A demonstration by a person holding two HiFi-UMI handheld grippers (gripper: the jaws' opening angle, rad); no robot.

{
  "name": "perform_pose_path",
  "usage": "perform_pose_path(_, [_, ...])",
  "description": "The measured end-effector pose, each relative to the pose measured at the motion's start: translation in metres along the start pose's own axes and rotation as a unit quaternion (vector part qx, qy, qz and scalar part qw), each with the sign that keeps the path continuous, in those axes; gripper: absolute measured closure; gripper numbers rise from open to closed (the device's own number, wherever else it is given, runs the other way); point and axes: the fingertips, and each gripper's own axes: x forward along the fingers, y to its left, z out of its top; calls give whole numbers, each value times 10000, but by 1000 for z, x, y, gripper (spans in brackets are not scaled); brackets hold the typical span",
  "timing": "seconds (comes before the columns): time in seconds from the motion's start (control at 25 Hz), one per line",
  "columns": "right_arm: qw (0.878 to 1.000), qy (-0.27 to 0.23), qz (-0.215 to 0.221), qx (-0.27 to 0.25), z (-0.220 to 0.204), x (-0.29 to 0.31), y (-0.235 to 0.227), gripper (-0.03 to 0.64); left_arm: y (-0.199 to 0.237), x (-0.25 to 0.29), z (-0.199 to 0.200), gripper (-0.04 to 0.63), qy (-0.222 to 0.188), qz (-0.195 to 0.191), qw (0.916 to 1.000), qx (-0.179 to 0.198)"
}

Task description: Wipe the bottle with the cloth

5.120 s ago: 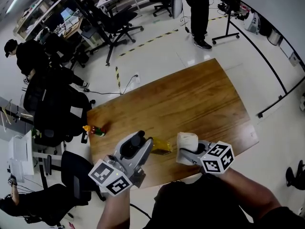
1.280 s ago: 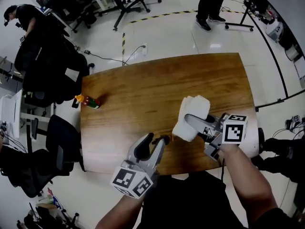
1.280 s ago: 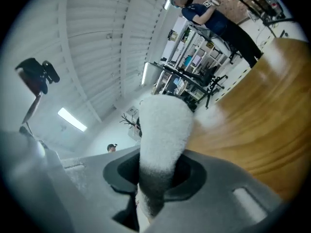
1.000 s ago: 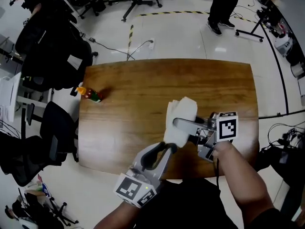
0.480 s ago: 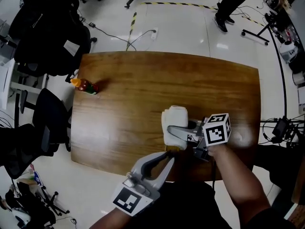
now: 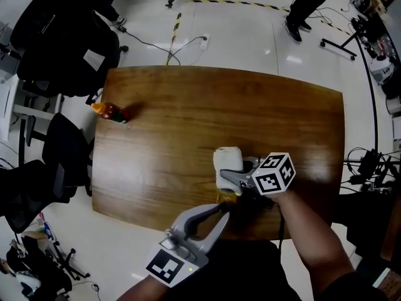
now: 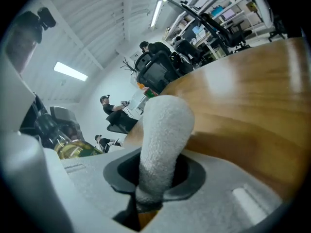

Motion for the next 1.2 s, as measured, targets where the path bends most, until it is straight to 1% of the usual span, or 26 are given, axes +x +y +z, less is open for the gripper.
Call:
perform_pose_path(0.12, [9997, 177, -106, -137, -3, 4, -3, 540, 1, 1, 0, 529, -19, -9, 10000, -6])
perform_pose_path(0.2, [9973, 483, -425, -353, -7, 8, -7, 540, 0, 1, 0, 529, -4, -18, 10000, 32])
perform_pose_path(0.28, [9901, 889, -794, -747, -15, 13, -11, 540, -1, 1, 0, 529, 22, -49, 10000, 75])
perform_pose_path(0.32, [9861, 1035, -905, -930, -18, 16, -10, 540, -2, 1, 1, 529, 31, -66, 9999, 91])
perform_pose_path(0.4, [9815, 1146, -1009, -1154, -21, 20, -8, 540, -3, 2, 0, 529, 43, -80, 9999, 95])
perform_pose_path(0.48, [9810, 1096, -1059, -1202, -22, 22, -6, 540, 0, 3, 0, 529, 33, -58, 10000, 48])
perform_pose_path(0.56, [9842, 845, -1085, -1112, -19, 18, -9, 538, 3, 3, 2, 535, -17, -35, 10000, -9])
perform_pose_path(0.64, [9893, 240, -1152, -867, -6, 1, -11, 538, 4, 4, 4, 543, -58, -59, 10000, -44])
perform_pose_path(0.68, [9895, -127, -1242, -722, 4, -13, -12, 538, 2, 4, 5, 546, -69, -98, 9999, -58])
perform_pose_path(0.76, [9848, -730, -1487, -515, 21, -45, -11, 538, 0, 4, 6, 558, -79, -200, 9997, -69])
perform_pose_path(0.8, [9821, -920, -1578, -457, 26, -60, -9, 538, -2, 2, 6, 557, -83, -248, 9996, -64])
perform_pose_path(0.88, [9794, -1095, -1657, -375, 26, -80, 1, 537, -2, -3, 4, 557, -80, -291, 9995, -46])
perform_pose_path(1.04, [9775, -1144, -1731, -382, 9, -94, 23, 537, 2, -12, -1, 555, -54, -339, 9994, -49])
perform_pose_path(1.12, [9751, -1290, -1776, -317, 7, -100, 30, 537, 5, -14, 3, 555, -128, -334, 9989, -297])
perform_pose_path(1.2, [9723, -1515, -1770, -186, 10, -108, 34, 537, 11, -20, 8, 555, -261, -245, 9977, -581])
